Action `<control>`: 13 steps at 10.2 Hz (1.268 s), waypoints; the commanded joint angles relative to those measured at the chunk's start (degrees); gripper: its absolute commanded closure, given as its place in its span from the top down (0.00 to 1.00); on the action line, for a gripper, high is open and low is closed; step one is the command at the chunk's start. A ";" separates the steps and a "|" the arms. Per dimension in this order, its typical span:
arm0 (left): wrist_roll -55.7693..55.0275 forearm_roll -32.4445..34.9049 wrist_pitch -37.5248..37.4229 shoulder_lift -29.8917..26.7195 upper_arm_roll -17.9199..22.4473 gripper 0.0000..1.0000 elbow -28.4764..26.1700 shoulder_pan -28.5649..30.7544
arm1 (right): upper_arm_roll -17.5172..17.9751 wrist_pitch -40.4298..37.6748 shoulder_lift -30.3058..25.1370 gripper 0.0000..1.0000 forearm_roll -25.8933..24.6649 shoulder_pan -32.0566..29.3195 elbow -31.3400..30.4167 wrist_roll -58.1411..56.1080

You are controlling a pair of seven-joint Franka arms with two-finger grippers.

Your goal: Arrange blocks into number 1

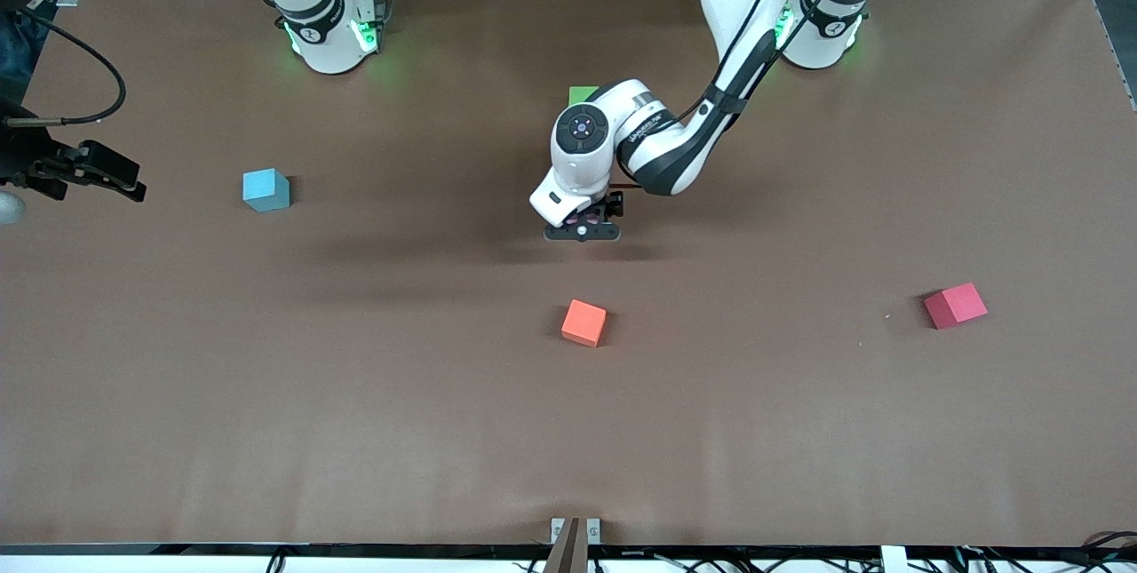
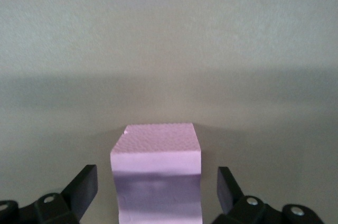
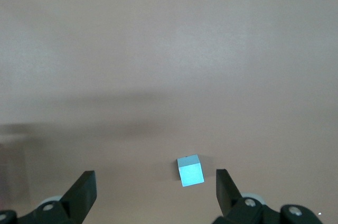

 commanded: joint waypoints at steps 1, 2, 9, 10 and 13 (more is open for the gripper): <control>-0.80 1.68 -3.56 -6.95 3.09 1.00 0.11 1.08 | -0.59 -0.85 -0.46 1.00 0.00 0.50 0.42 -0.60; -0.10 1.77 -6.37 -10.99 4.15 1.00 0.03 2.83 | -0.59 -0.85 -0.46 1.00 0.00 0.50 0.42 -0.60; 21.30 0.63 -21.25 -29.21 -1.11 1.00 0.03 35.49 | -0.59 -1.02 -0.90 1.00 -0.87 0.41 1.12 -0.51; 26.31 -0.24 -22.04 -30.62 -1.03 1.00 0.11 38.94 | -0.59 -1.37 -0.90 1.00 -0.96 0.50 1.12 -0.51; 39.06 -2.89 -27.21 -34.39 0.98 1.00 0.20 45.82 | -0.59 -1.20 -0.81 1.00 -0.53 0.32 1.30 -0.34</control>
